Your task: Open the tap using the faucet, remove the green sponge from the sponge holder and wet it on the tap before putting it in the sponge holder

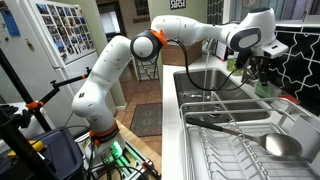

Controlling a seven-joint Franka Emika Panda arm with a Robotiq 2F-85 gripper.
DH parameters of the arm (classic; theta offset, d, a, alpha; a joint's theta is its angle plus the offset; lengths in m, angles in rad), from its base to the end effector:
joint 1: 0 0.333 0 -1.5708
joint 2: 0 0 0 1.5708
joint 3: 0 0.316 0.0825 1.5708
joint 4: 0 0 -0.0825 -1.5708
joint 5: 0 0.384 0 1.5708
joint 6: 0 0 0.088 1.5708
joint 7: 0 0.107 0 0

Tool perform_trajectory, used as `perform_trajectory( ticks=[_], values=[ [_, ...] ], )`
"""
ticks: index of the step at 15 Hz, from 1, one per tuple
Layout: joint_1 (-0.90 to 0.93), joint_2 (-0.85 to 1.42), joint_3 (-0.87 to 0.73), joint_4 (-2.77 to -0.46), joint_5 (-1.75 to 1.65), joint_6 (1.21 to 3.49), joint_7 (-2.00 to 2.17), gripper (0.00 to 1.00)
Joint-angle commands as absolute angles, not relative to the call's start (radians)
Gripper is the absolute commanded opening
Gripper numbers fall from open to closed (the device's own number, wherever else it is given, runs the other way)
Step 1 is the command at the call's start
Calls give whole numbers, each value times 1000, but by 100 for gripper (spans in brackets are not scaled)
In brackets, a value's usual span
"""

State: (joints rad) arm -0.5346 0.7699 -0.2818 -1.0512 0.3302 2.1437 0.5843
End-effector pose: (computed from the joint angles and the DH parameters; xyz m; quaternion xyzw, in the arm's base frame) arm 0.6039 -0.5069 0.4272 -0.7454 0.6411 -0.1775 0.0424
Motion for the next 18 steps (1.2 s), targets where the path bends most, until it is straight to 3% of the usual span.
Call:
perform_trajectory(
  ticks=[1, 3, 5, 6, 8, 10, 11, 12, 13, 15, 18],
  values=[
    [-561, 834, -272, -956, 332, 2083, 652, 55],
    [-566, 848, -271, -936, 327, 2060, 681, 50],
    [-571, 862, -268, -913, 323, 2040, 700, 54],
    [-573, 867, -268, -903, 321, 2029, 710, 58],
    [-577, 876, -269, -882, 318, 2011, 744, 81],
    [-579, 883, -271, -861, 315, 1996, 788, 94],
    [-582, 885, -268, -854, 315, 1997, 799, 93],
    [-583, 888, -266, -847, 312, 1994, 810, 84],
    [-584, 893, -267, -839, 308, 1998, 822, 67],
    [-590, 905, -263, -821, 307, 1994, 836, 57],
    [-595, 917, -263, -807, 298, 1981, 854, 33]
  ],
)
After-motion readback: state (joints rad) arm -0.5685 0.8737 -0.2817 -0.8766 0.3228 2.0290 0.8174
